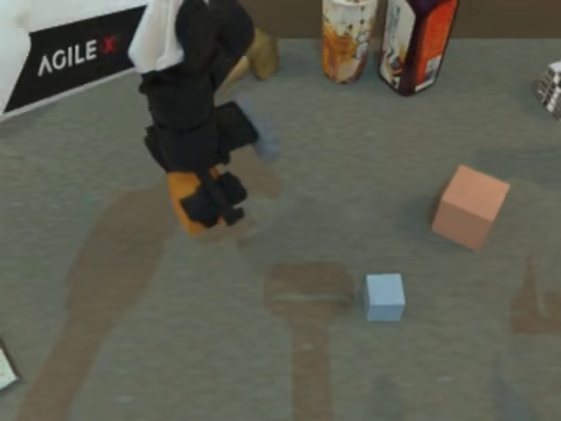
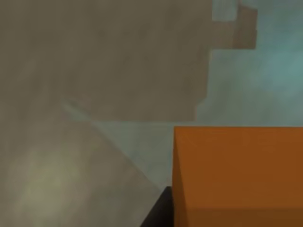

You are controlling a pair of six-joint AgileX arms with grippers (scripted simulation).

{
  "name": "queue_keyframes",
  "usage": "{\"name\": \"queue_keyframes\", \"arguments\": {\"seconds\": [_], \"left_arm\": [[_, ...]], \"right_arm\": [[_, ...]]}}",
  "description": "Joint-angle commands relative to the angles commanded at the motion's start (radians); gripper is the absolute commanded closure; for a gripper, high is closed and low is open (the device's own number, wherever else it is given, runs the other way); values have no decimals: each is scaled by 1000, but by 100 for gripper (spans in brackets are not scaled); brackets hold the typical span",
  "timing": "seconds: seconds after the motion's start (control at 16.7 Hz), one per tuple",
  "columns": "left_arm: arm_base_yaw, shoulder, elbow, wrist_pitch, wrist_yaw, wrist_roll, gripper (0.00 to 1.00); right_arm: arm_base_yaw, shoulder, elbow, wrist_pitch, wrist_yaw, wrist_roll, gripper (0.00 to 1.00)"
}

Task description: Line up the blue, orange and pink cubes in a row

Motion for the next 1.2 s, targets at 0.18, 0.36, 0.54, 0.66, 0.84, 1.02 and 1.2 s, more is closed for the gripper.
{"name": "queue_keyframes", "arguments": {"seconds": [0.18, 0.36, 0.54, 0.66, 0.84, 1.02, 1.2], "left_arm": [[-158, 13, 46, -34, 0, 61, 100], [-289, 21, 84, -62, 0, 115, 100], [-338, 23, 99, -74, 0, 140, 100], [-338, 23, 99, -74, 0, 140, 100], [-336, 24, 85, -54, 1, 141, 100], [-338, 49, 28, 31, 2, 142, 100], [-337, 82, -40, 130, 1, 139, 100]], "right_arm": [[0, 0, 0, 0, 0, 0, 0], [0, 0, 0, 0, 0, 0, 0], [0, 0, 0, 0, 0, 0, 0], [0, 0, 0, 0, 0, 0, 0], [0, 0, 0, 0, 0, 0, 0], [0, 0, 0, 0, 0, 0, 0], [0, 0, 0, 0, 0, 0, 0]]}}
